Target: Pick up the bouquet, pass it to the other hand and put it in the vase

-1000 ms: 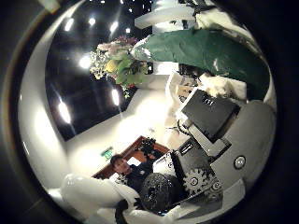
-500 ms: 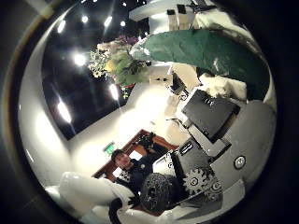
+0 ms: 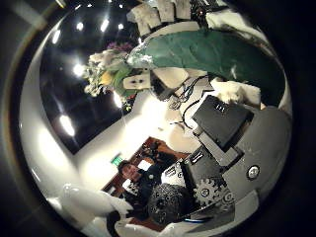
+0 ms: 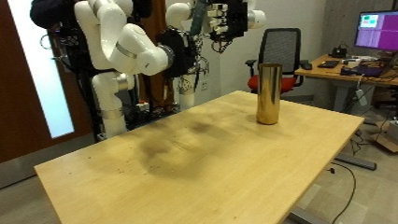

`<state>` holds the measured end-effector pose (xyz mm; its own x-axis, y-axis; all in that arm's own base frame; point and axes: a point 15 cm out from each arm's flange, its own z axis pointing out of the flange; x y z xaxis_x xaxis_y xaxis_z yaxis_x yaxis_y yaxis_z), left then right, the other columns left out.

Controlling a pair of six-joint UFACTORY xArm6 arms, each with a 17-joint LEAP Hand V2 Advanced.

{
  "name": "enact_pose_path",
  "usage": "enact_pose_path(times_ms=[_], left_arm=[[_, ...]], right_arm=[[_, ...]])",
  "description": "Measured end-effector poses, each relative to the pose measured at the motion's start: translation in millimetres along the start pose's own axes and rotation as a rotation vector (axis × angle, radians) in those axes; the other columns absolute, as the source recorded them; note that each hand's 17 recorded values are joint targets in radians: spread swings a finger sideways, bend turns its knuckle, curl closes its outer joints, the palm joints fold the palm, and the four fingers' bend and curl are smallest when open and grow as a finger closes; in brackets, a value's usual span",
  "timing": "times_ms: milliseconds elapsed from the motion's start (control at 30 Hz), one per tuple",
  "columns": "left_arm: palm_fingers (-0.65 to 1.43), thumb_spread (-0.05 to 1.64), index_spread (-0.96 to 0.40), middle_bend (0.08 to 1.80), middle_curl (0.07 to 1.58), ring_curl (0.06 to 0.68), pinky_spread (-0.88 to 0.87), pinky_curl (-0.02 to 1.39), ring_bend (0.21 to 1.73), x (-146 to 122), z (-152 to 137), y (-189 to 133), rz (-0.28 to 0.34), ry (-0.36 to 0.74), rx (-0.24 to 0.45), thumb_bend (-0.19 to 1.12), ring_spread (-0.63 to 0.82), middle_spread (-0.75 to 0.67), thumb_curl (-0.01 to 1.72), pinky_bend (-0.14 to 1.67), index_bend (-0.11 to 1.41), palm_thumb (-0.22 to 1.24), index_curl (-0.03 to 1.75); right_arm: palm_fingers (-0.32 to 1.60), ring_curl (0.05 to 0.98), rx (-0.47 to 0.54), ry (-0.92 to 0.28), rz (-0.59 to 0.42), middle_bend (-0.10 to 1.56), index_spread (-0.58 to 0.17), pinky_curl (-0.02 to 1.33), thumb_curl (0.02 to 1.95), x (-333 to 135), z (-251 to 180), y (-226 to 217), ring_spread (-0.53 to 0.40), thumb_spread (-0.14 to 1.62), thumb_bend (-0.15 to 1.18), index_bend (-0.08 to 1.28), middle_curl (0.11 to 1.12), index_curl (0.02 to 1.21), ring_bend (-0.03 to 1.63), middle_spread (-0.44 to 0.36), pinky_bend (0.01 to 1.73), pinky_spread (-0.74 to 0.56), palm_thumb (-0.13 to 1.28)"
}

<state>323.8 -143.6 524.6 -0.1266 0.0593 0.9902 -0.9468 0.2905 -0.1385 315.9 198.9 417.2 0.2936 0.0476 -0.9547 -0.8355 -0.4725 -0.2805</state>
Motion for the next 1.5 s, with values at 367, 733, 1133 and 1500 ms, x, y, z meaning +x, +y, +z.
enact_pose_path(times_ms=[367, 733, 1133, 1500], left_arm=[[1.11, 0.81, -0.10, 0.88, 0.79, 0.453, -0.62, 0.54, 1.25, 13.3, 2.7, -3.8, -0.022, 0.110, 0.035, 0.03, -0.47, -0.43, 0.44, 1.10, 0.21, 0.86, 0.15], [1.11, 0.44, -0.54, 1.09, 0.94, 0.556, -0.57, 0.62, 1.42, 29.5, -6.4, -1.8, 0.086, 0.019, 0.130, -0.02, -0.42, -0.52, 0.70, 1.19, 0.78, 1.08, 0.38], [1.05, 0.29, -0.67, 1.18, 0.94, 0.583, -0.55, 0.67, 1.46, 63.1, -27.1, -8.3, 0.179, -0.167, 0.201, -0.02, -0.41, -0.49, 0.83, 1.21, 0.77, 1.09, 0.70], [1.04, 0.26, -0.73, 1.21, 0.92, 0.590, -0.54, 0.69, 1.47, 93.8, -78.3, -5.1, 0.258, -0.274, 0.349, -0.02, -0.40, -0.48, 0.88, 1.20, 0.60, 1.10, 1.01]], right_arm=[[1.13, 0.620, 0.041, 0.057, 0.006, 1.29, -0.212, 1.16, 0.94, 12.5, -7.6, -7.9, -0.175, 0.14, -0.02, 1.12, 0.79, 0.85, 1.44, -0.123, 1.02, -0.26, 1.21], [1.01, 0.601, 0.186, 0.036, 0.075, 1.19, -0.228, 1.08, 0.84, 34.8, -36.3, 0.8, -0.205, 0.58, -0.05, 0.94, 0.76, 0.82, 1.35, -0.143, 1.09, -0.30, 0.99], [-0.21, 0.301, 0.246, -0.001, 0.075, 0.37, -0.330, 0.63, 0.62, 32.3, -46.2, -6.1, 0.038, 0.92, -0.03, 0.20, 0.41, 0.47, 0.61, 0.008, 0.48, 0.08, 0.87], [-0.11, 0.225, 0.475, -0.105, 0.105, 0.16, -0.348, 0.42, 0.55, 36.5, -64.2, -31.0, 0.155, 0.95, -0.02, 0.13, 0.28, 0.25, 0.35, 0.086, 0.32, 0.26, 0.88]])
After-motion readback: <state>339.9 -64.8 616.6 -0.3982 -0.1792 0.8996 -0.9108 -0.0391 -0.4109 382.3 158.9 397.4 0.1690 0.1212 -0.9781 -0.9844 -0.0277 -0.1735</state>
